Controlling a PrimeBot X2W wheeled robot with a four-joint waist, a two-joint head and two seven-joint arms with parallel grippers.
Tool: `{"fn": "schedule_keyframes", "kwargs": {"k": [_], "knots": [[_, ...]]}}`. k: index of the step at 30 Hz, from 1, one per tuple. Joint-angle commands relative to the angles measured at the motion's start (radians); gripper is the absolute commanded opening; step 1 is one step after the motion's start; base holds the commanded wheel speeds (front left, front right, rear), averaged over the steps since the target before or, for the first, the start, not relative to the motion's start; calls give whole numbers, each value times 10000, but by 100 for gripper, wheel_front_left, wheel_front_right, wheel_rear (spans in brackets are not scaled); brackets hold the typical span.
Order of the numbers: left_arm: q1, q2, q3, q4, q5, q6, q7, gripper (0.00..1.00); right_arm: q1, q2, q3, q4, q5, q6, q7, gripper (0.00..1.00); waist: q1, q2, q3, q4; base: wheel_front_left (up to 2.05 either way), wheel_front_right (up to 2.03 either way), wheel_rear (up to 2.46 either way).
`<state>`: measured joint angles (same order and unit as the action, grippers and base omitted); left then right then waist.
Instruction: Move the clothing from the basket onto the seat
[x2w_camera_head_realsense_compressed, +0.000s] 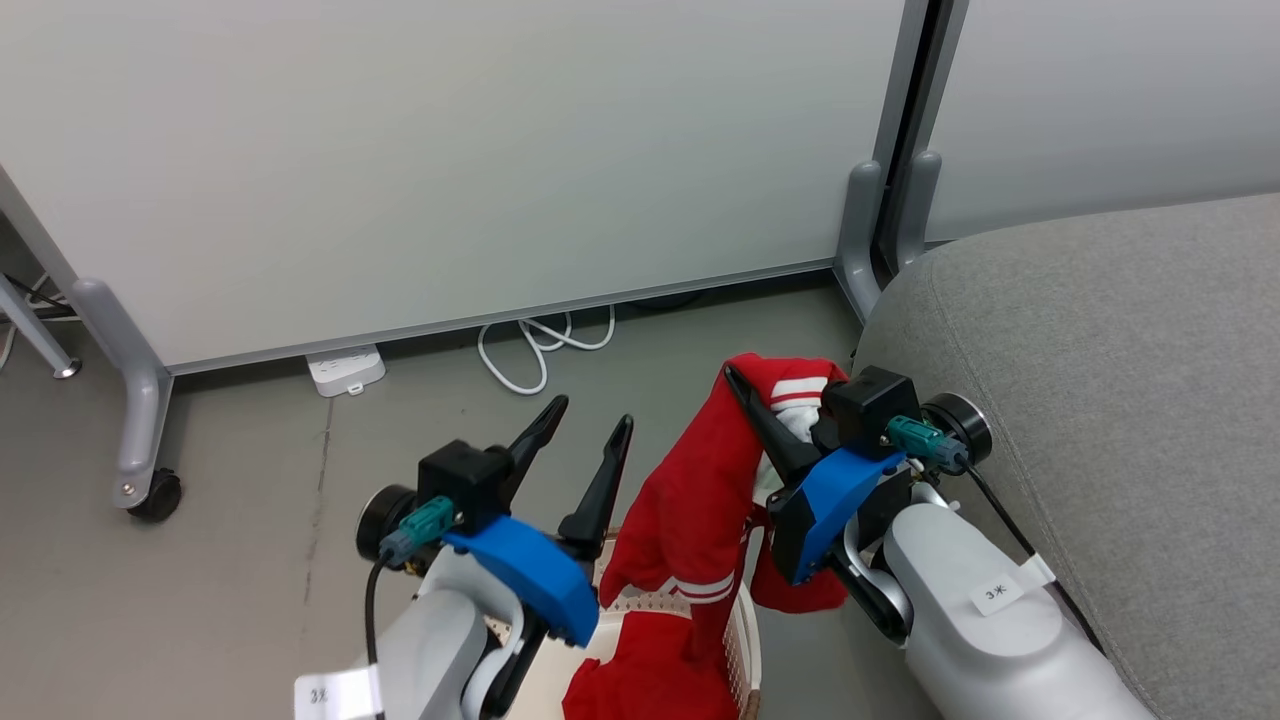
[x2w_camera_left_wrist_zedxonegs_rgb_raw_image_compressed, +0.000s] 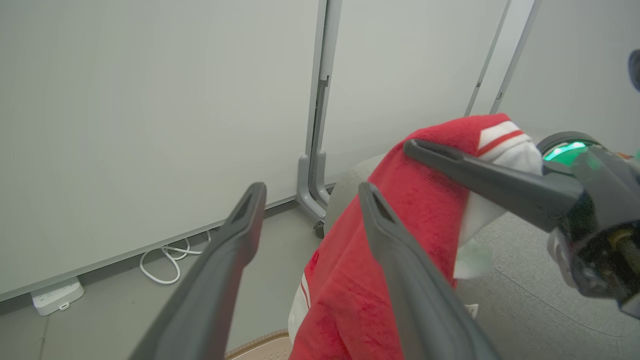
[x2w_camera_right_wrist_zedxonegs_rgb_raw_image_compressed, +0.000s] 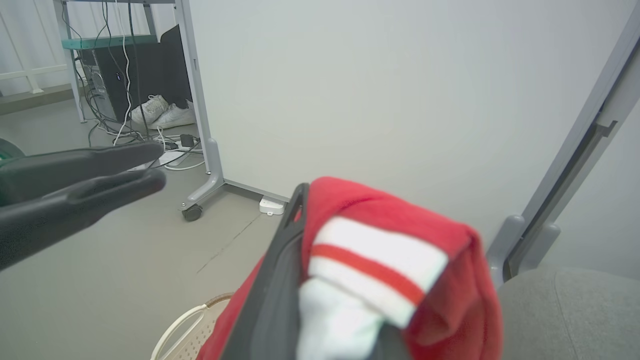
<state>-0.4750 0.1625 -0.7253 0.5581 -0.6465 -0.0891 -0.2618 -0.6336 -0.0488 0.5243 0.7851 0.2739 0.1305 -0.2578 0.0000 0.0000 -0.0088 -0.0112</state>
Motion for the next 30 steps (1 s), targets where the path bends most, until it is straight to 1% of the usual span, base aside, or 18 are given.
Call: {"fn": "schedule_keyframes", "kwargs": {"k": [1,4,8,11,16,20,30], "knots": [[254,77,208,-174,183,-46,-48,100,113,-29,-67,-116,-73,5,-44,0,0,0,16,-13,0,0,0],[1065,136,874,-704,924,-162,-46,100,206,-29,-256,-421,-203,5,-44,0,0,0,60,-47,0,0,0],[1944,82,1647,-1220,1714,-307,-46,100,339,-29,-423,-813,-322,5,81,0,0,0,99,-85,0,0,0],[2458,-7,2181,-1497,2113,-362,-46,100,457,-29,-517,-1108,-416,5,201,0,0,0,117,-104,0,0,0],[2991,-105,2776,-1797,2549,-432,-46,100,685,-29,-778,-1377,-529,5,416,0,0,0,136,-70,0,0,0],[3150,-154,2828,-1949,2696,-438,-46,100,852,-29,-944,-1549,-637,5,511,0,0,0,145,-32,0,0,0],[3239,-102,2895,-2033,2664,-420,-46,100,1031,-29,-1026,-1887,-635,5,687,0,0,0,175,-110,0,0,0]]}}
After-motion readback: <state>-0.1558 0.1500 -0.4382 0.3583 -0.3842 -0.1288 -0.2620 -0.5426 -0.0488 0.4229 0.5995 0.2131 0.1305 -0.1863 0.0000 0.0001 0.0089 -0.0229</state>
